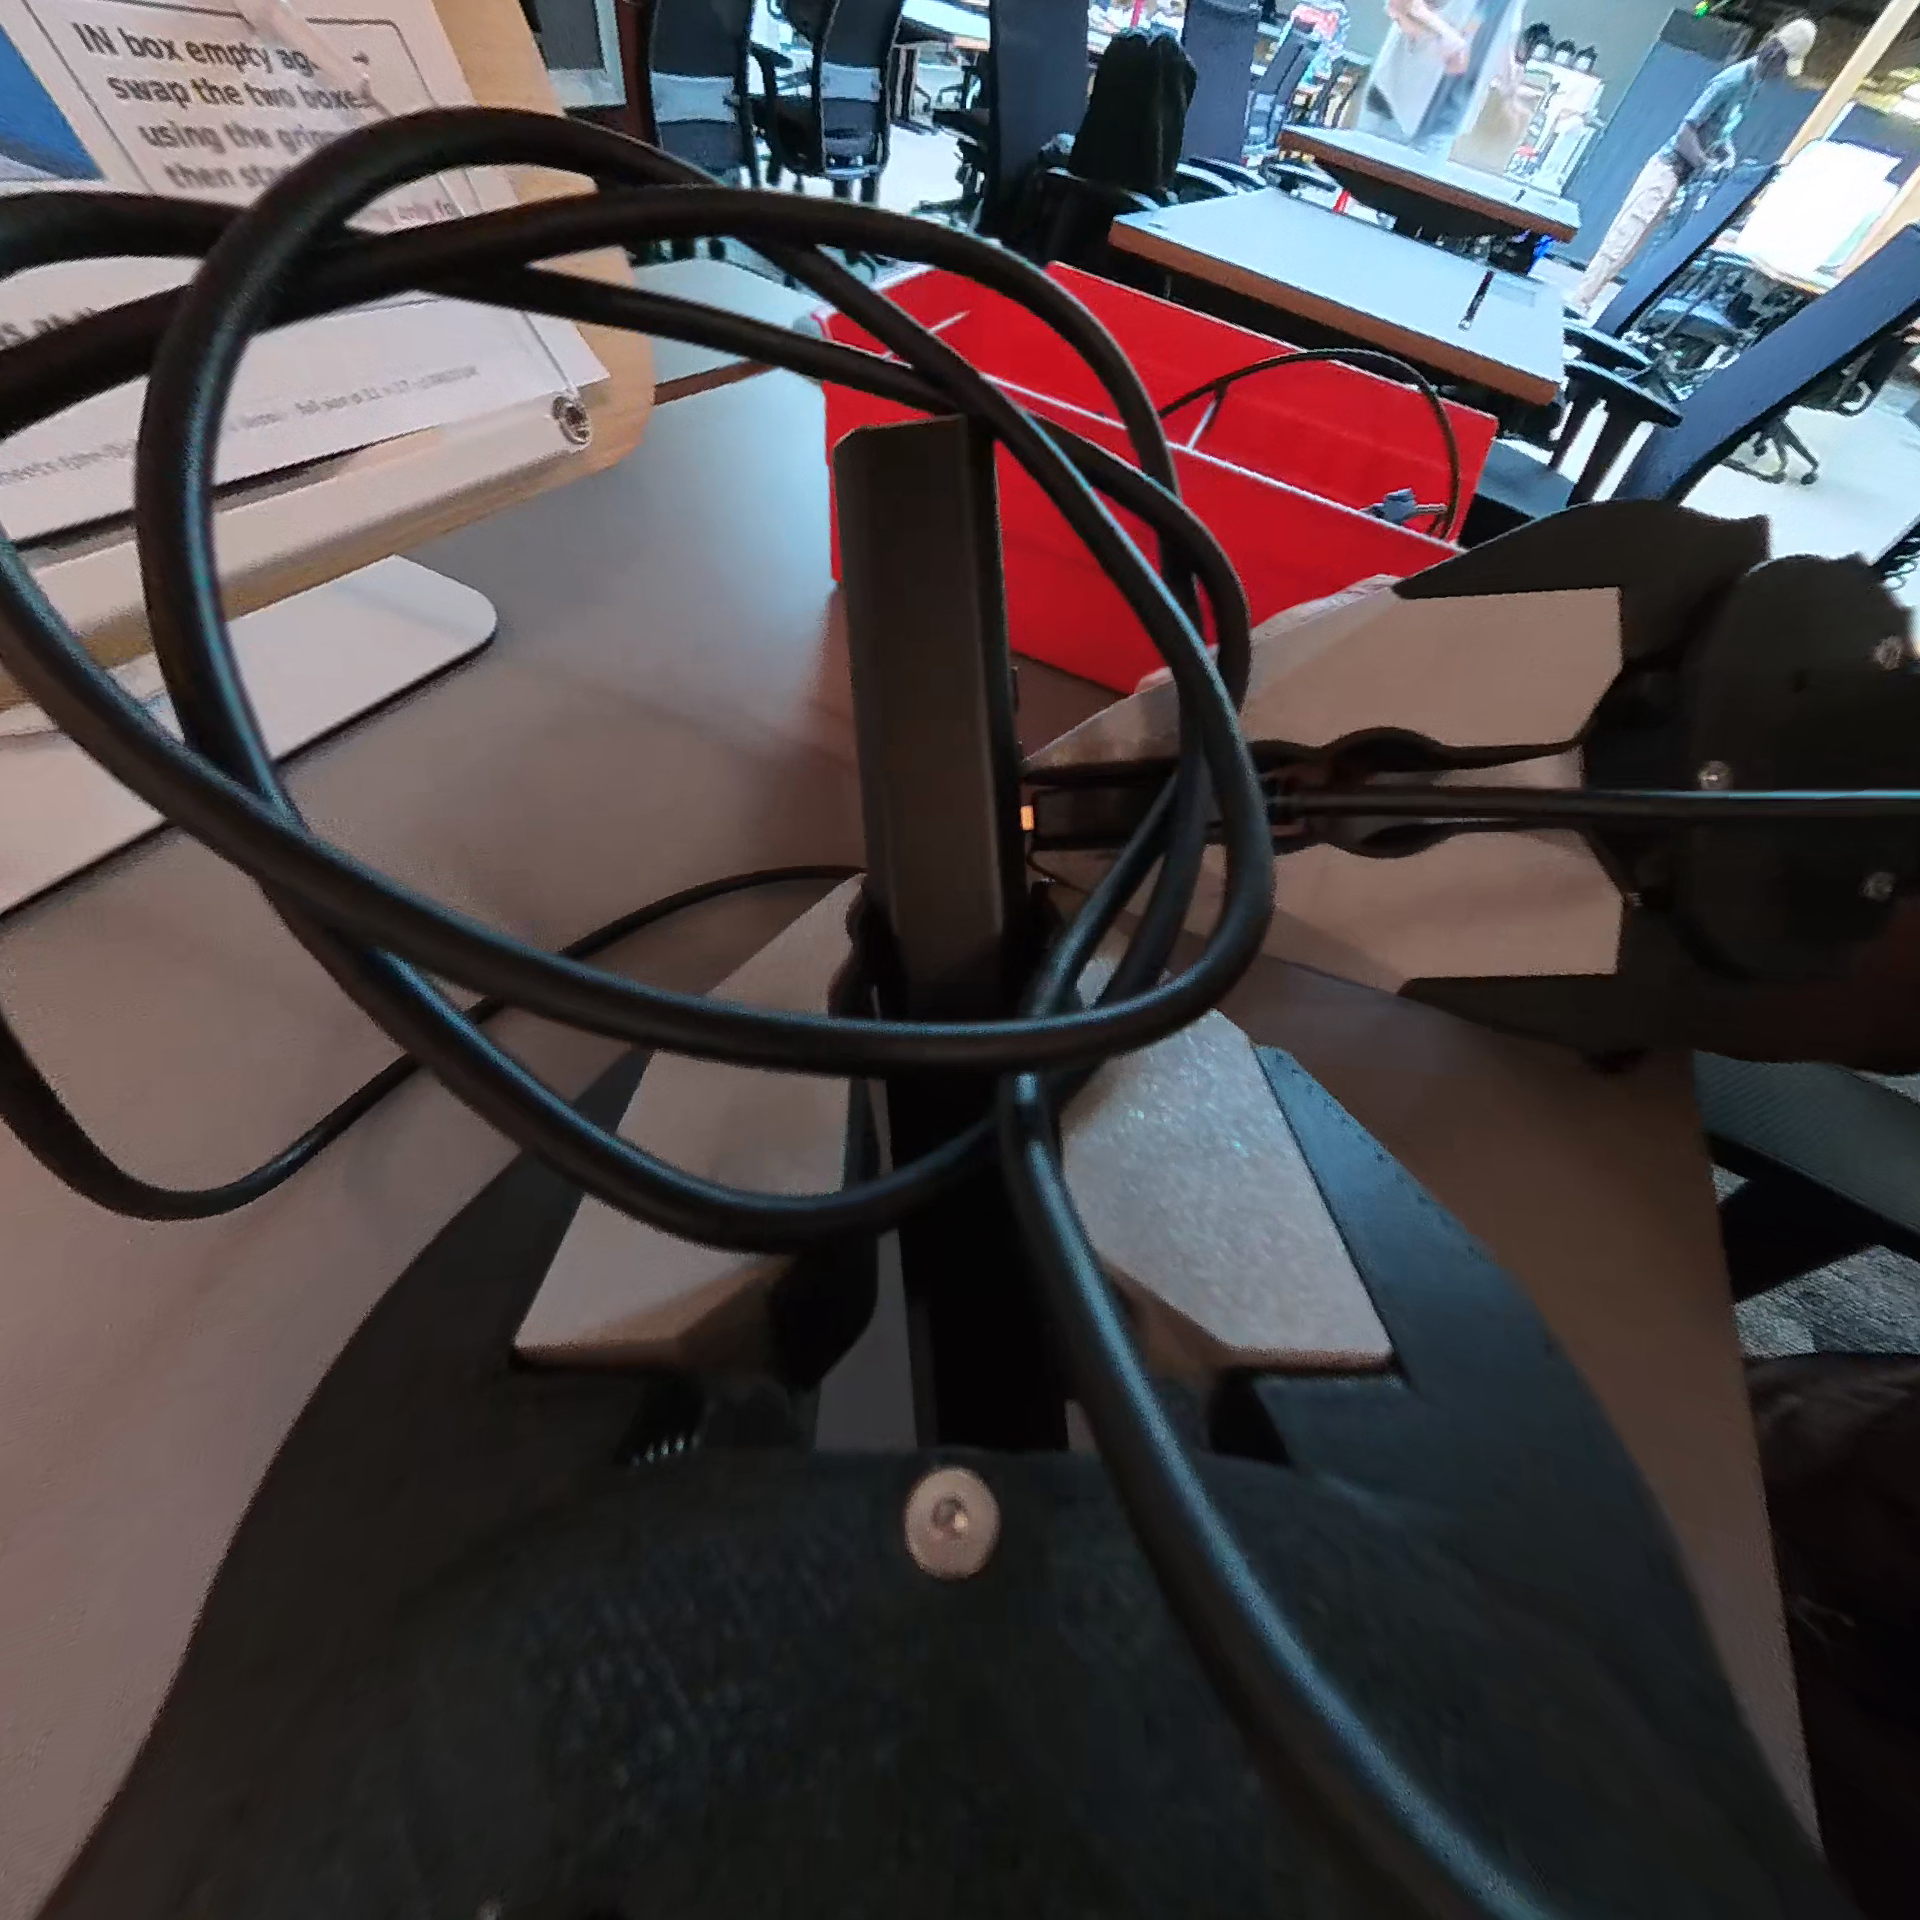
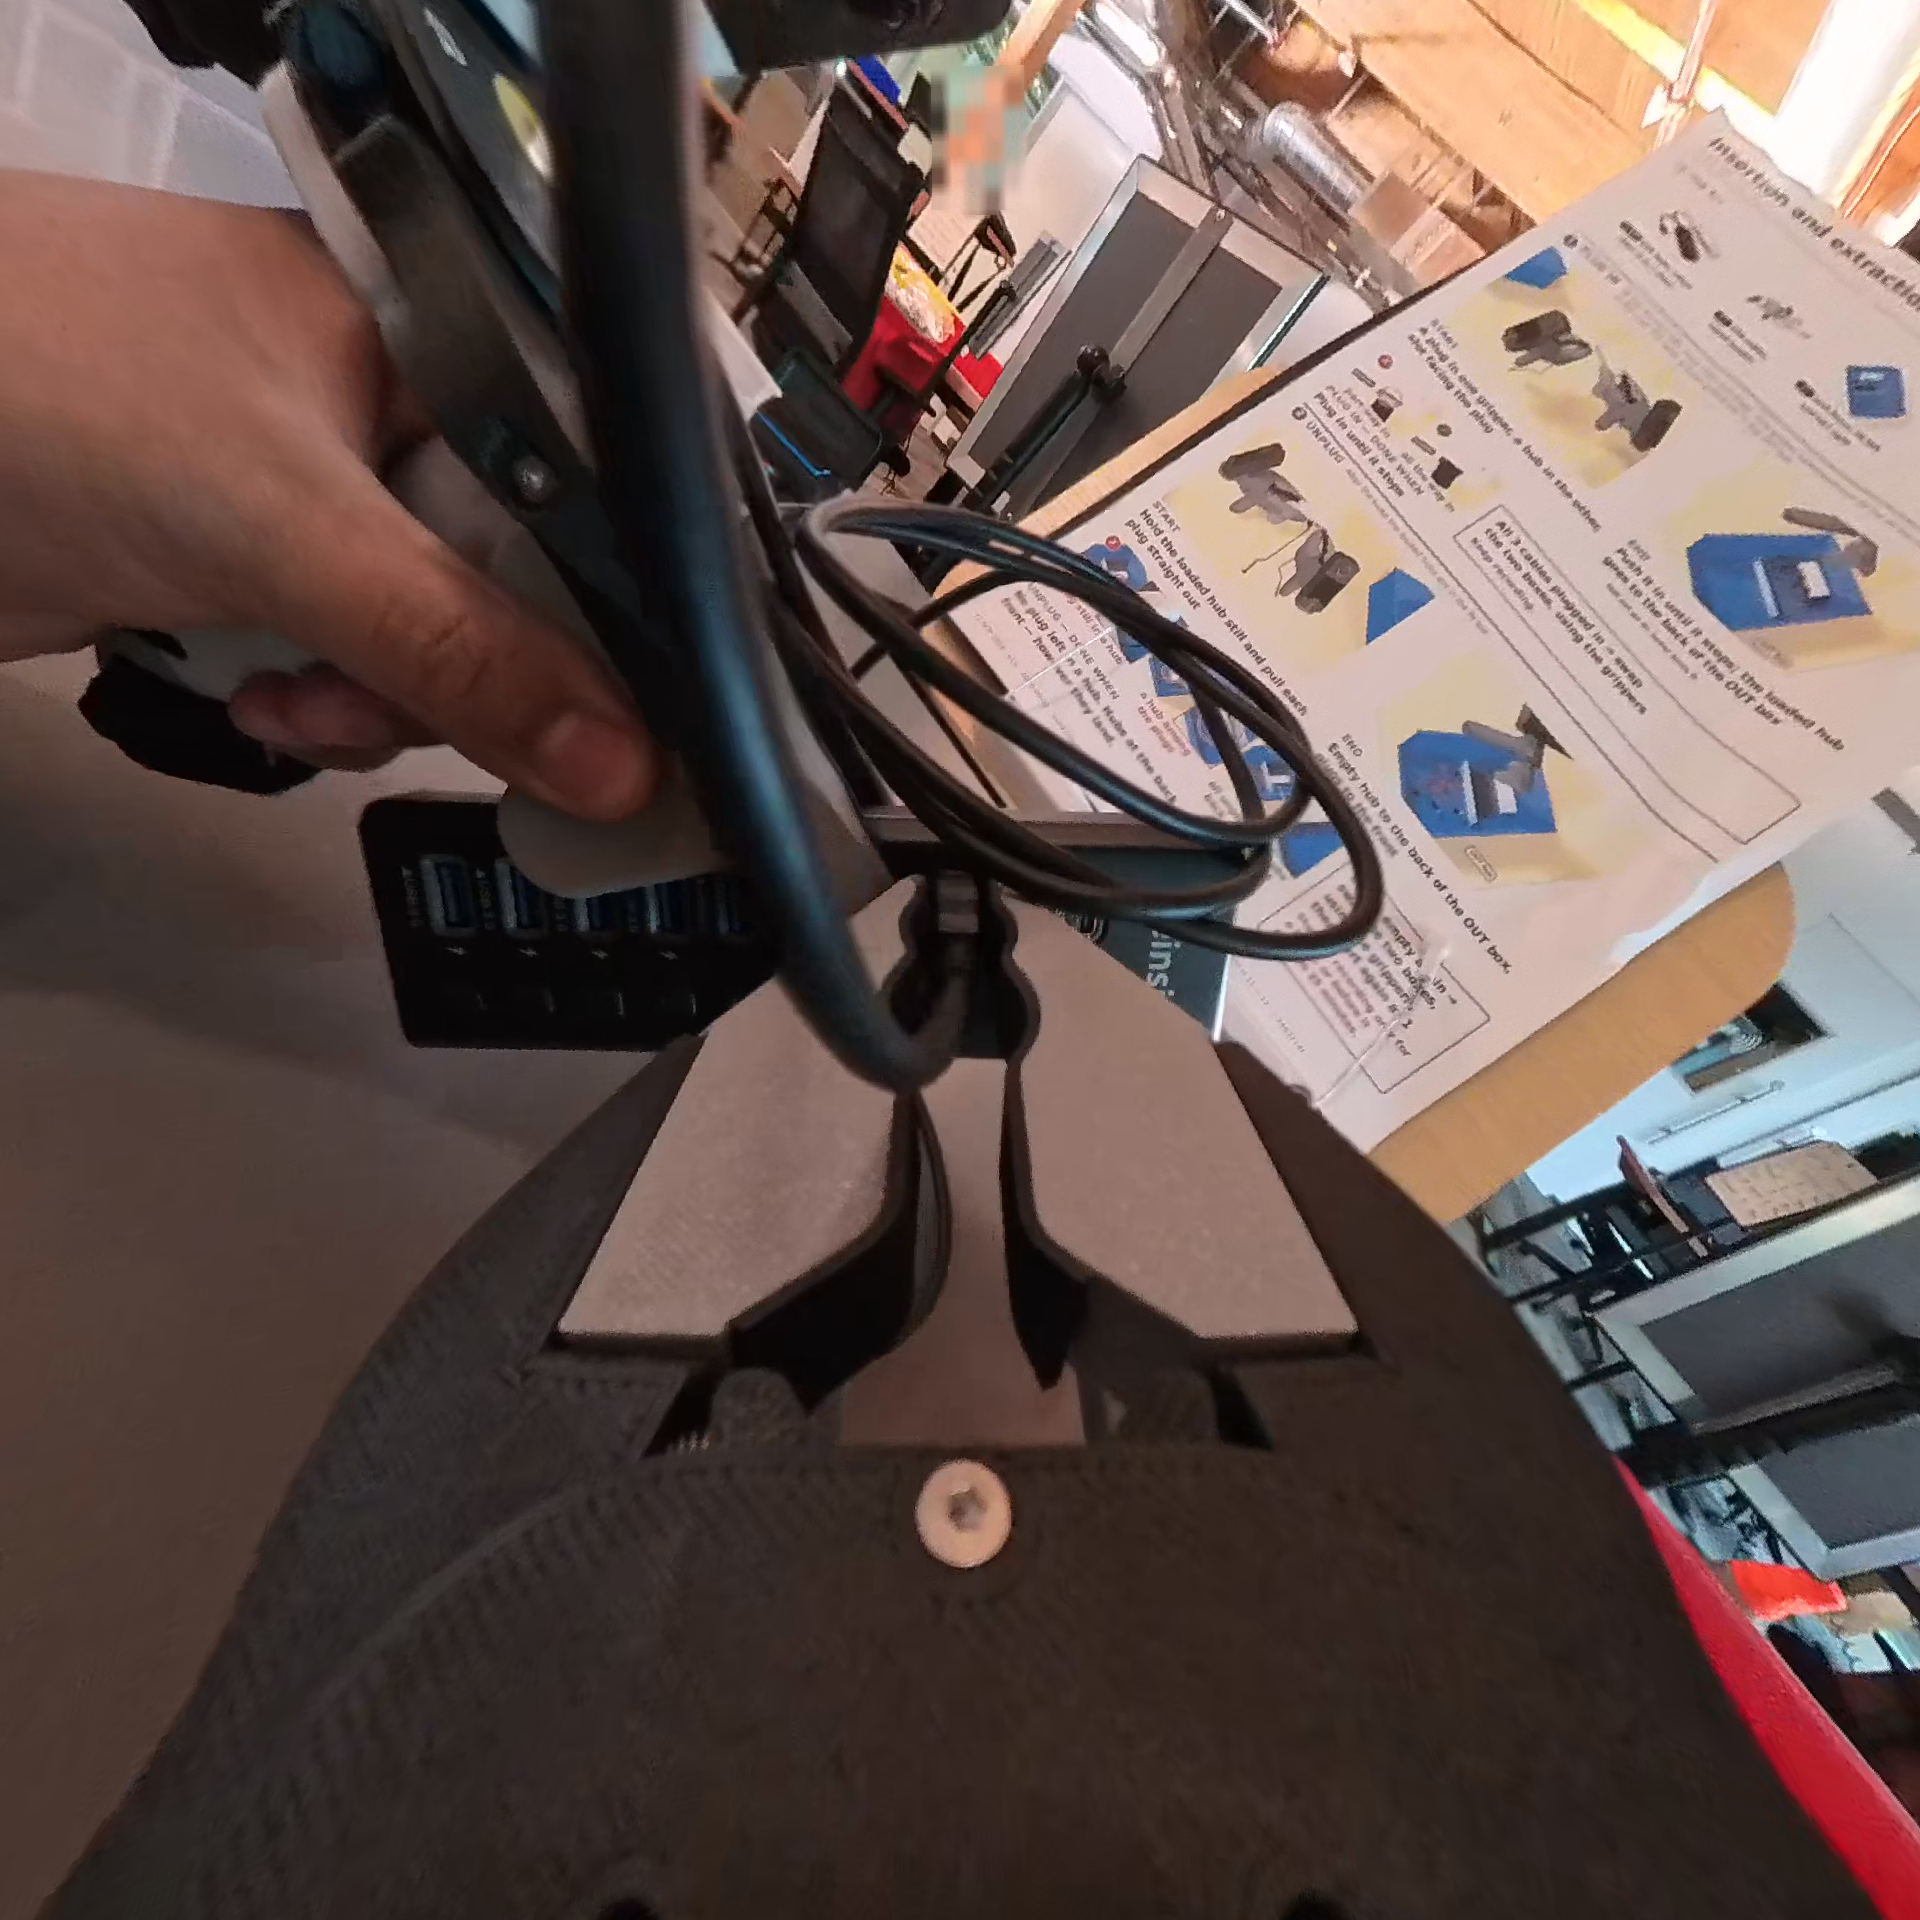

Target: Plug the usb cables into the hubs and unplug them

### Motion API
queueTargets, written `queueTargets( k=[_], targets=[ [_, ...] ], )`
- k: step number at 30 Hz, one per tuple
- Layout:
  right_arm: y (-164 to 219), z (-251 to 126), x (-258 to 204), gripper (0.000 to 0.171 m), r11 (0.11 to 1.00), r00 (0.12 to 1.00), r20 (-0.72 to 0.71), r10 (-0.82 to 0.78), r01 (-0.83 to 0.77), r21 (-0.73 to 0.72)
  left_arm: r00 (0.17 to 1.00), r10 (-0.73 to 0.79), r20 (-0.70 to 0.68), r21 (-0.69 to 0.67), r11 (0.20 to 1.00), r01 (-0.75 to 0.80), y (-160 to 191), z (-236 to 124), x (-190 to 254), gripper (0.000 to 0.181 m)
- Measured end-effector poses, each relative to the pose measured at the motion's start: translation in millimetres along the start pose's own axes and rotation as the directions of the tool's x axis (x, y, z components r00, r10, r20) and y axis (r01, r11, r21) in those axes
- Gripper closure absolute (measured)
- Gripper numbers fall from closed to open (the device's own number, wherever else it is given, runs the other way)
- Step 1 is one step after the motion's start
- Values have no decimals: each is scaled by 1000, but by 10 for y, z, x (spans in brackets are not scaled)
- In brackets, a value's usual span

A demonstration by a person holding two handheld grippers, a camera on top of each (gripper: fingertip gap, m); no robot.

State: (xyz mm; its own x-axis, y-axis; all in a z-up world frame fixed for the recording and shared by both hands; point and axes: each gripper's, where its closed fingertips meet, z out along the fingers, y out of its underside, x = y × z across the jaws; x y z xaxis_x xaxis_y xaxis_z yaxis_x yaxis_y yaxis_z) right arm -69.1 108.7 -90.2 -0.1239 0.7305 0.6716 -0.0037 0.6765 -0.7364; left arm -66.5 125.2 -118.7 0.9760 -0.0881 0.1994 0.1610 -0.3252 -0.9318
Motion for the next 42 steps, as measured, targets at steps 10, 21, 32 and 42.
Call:
queueTargets(
  k=[10, 21, 32, 42],
  targets=[
    [-89, -42, 36, 166, 989, 989, -19, -144, 144, 12, 999, 48, 11, 29, 998, -48, -78, -32, 37, 155],
    [-165, -80, 116, 165, 975, 971, -90, -220, 219, -18, 950, 276, 143, 0, 960, -279, -253, -142, 16, 157],
    [7, 7, 289, 165, 970, 961, -148, -235, 221, -102, 950, 220, 221, 26, 973, -231, -356, 26, -134, 154],
    [125, 3, 250, 164, 995, 998, -60, -29, 23, -94, 842, 419, 340, -123, 907, -402, -299, 53, -163, 157]
  ],
)
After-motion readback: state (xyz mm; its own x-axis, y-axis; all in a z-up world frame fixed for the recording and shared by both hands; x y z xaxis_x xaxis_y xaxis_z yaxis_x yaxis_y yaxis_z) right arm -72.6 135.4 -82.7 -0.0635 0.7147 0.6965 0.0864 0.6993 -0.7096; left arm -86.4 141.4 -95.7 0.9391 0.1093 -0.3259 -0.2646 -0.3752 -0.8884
